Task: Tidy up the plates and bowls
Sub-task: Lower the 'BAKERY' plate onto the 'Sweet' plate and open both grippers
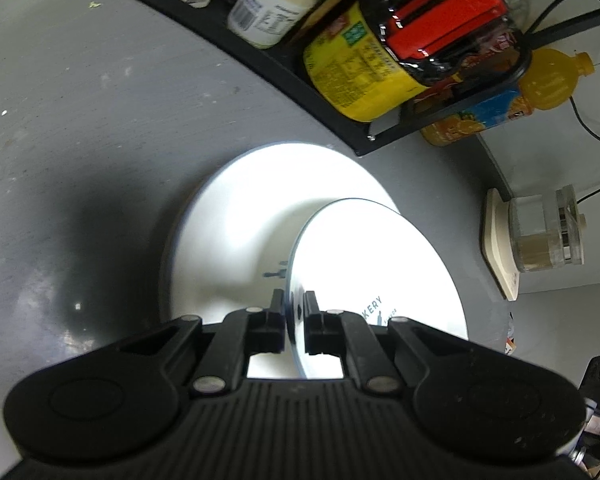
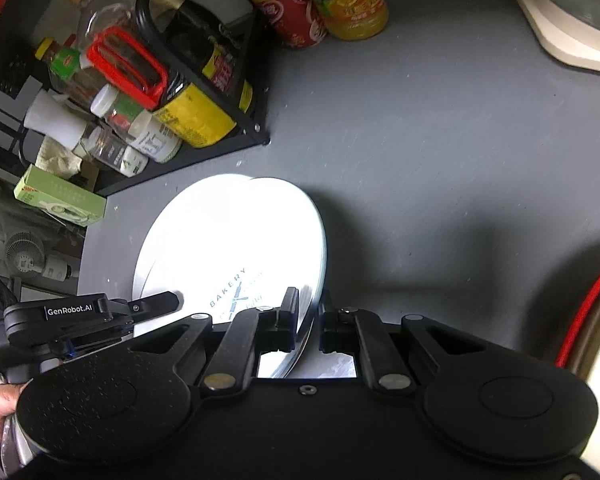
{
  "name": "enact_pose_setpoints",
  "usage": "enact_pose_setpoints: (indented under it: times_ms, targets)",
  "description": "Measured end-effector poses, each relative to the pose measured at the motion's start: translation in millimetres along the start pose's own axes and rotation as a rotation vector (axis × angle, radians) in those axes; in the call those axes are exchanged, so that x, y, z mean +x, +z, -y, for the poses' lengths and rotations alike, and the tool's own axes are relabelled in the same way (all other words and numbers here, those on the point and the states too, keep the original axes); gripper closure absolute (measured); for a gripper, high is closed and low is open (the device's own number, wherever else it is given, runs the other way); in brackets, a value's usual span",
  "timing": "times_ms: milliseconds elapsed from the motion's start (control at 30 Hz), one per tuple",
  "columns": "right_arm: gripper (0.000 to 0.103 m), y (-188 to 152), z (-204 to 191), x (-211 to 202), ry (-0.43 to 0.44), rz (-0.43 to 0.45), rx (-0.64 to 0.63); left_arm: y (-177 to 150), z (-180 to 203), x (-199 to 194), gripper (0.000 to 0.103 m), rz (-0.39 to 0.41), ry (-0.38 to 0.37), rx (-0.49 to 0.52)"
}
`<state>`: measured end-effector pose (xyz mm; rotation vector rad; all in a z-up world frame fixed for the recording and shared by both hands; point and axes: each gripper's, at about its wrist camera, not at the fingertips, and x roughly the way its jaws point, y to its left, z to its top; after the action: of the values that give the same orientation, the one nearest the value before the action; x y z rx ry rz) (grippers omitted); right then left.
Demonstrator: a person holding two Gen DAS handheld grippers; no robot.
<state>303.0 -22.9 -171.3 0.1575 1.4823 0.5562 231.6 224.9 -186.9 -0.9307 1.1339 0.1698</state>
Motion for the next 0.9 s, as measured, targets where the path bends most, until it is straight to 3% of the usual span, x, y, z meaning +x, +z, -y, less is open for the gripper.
enact_pose_setpoints:
  times_ms: [467,600,767,900]
  targets:
    - [0.094,-12.8,-21.0,6.3,-0.112,0.049,-0.058,-7.0,-10.4,10.1,0.093,-0.003,0.046,0.018]
    - [0.094,-16.1,-22.0,10.9,-0.109,0.056,-0.042,-4.5,-10.5,9.9,0.093,-0.001,0.068,0.032]
    - [0.094,-18.5,-23.4,11.4,-0.111,0.061,-0.038,-0.6,-1.0,3.5,0.093,0.001,0.124,0.099]
    - [0.094,-17.3,-24.2,12.9,-0.114,0.066,-0.026,2.8,4.3,-13.2,0.091,0.030,0.125,0.141]
